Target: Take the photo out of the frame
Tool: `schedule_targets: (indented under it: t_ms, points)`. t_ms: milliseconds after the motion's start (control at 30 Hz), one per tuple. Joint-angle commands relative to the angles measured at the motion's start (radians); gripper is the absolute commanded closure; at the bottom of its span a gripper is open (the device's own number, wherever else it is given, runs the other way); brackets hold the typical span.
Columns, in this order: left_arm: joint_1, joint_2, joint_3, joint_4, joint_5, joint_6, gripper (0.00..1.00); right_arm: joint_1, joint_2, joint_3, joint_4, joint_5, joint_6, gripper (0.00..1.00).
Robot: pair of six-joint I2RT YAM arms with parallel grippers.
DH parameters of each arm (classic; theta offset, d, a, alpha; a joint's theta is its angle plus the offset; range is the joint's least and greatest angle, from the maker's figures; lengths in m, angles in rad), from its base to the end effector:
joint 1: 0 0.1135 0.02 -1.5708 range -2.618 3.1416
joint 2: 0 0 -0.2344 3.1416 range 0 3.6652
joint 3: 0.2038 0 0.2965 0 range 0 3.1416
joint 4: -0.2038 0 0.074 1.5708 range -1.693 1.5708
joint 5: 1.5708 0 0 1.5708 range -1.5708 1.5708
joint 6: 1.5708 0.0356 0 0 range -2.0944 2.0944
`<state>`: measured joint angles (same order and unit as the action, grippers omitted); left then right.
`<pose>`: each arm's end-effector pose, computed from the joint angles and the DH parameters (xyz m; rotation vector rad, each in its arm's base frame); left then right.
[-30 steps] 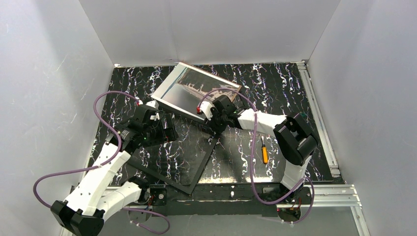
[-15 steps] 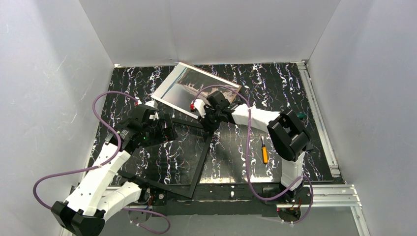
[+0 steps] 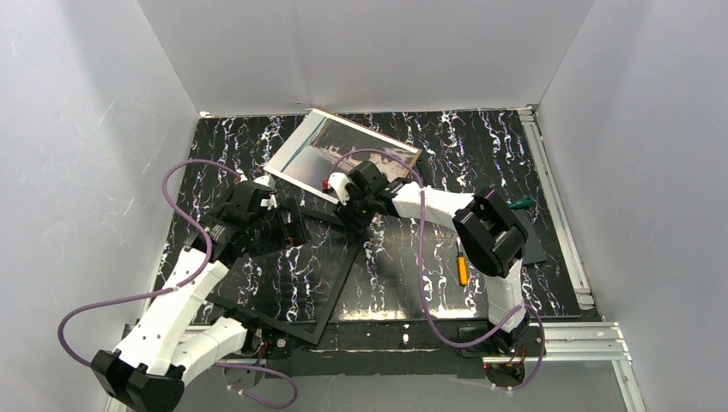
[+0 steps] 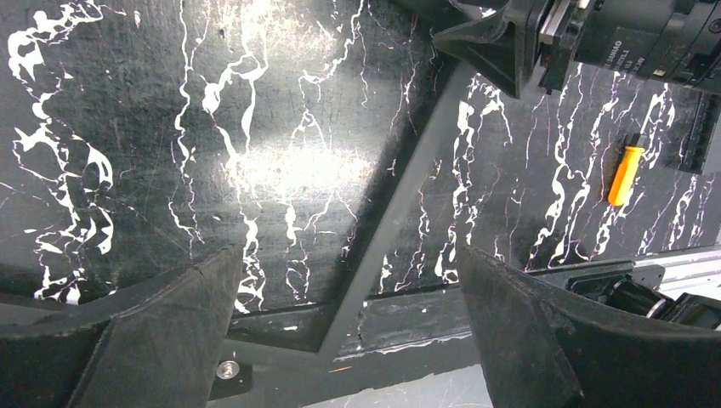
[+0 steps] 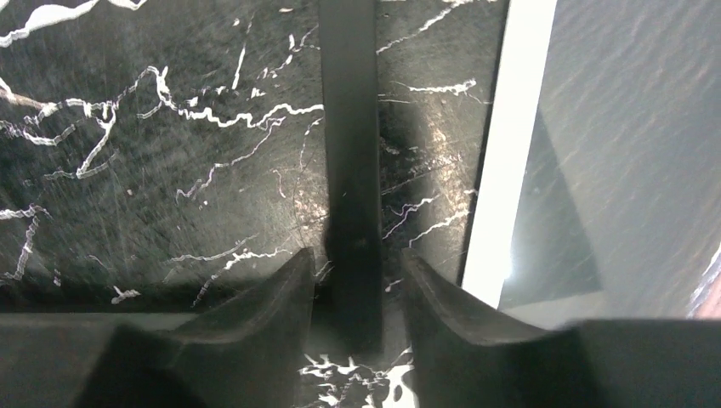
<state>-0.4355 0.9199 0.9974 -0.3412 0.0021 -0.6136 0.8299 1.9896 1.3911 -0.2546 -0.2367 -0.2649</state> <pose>0.2435 -0.1134 0.3537 -0.1673 1.8913 -0.7300 0.3046 0.3454 0.1318 -1.3757 2.0459 0.5388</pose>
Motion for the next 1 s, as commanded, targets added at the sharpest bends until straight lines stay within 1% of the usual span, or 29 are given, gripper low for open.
schedule_targets:
  t_ms: [0,33,67,167,267,400,500,600,633,667,700,733,767,800,867,900,933,967]
  points:
    - [0.009,0.026,0.005,-0.040,0.048,-0.011,0.02,-0.002,-0.049,-0.009,0.042,0.049,0.088,0.37]
    - [0.009,0.032,0.007,-0.037,0.055,-0.013,0.02,-0.001,-0.059,-0.008,0.031,0.050,0.101,0.30]
    - [0.010,0.036,0.006,-0.033,0.059,-0.019,0.02,-0.001,-0.073,-0.009,0.020,0.043,0.118,0.27]
    - [0.011,0.047,0.001,-0.016,0.068,-0.029,0.02,-0.003,-0.121,-0.025,0.000,0.032,0.156,0.21]
    - [0.011,0.062,0.001,0.005,0.080,-0.040,0.02,-0.014,-0.210,-0.081,0.027,0.061,0.226,0.19]
    - [0.011,0.110,0.001,0.073,0.114,-0.051,0.02,-0.066,-0.324,-0.186,0.084,0.150,0.420,0.17]
    - [0.010,0.166,-0.026,0.198,0.155,-0.094,0.02,-0.141,-0.372,-0.241,0.085,0.174,0.582,0.16]
    - [0.012,0.257,-0.029,0.344,0.191,-0.130,0.02,-0.252,-0.402,-0.310,0.118,0.105,0.739,0.15]
    - [0.012,0.319,-0.012,0.415,0.204,-0.138,0.02,-0.300,-0.412,-0.345,0.156,0.043,0.786,0.15]
    - [0.013,0.408,0.026,0.478,0.228,-0.140,0.02,-0.373,-0.409,-0.384,0.200,-0.009,0.836,0.15]
    - [0.015,0.493,0.069,0.529,0.248,-0.143,0.02,-0.413,-0.395,-0.382,0.202,-0.006,0.846,0.15]
    - [0.017,0.564,0.102,0.579,0.271,-0.149,0.02,-0.456,-0.378,-0.376,0.229,-0.035,0.857,0.15]
    - [0.026,0.670,0.149,0.665,0.312,-0.169,0.02,-0.507,-0.360,-0.365,0.245,-0.060,0.889,0.15]
    - [0.039,0.730,0.176,0.689,0.342,-0.175,0.02,-0.534,-0.342,-0.343,0.245,-0.078,0.892,0.16]
    - [0.071,0.868,0.311,0.677,0.418,-0.186,0.03,-0.555,-0.289,-0.251,0.196,-0.073,0.856,0.16]
    - [0.076,0.930,0.369,0.650,0.439,-0.174,0.03,-0.555,-0.271,-0.236,0.207,-0.080,0.865,0.16]
    - [0.080,1.005,0.475,0.581,0.461,-0.143,0.03,-0.555,-0.236,-0.239,0.262,-0.098,0.919,0.17]
    - [0.084,1.047,0.510,0.582,0.467,-0.133,0.04,-0.555,-0.221,-0.253,0.306,-0.101,0.952,0.18]
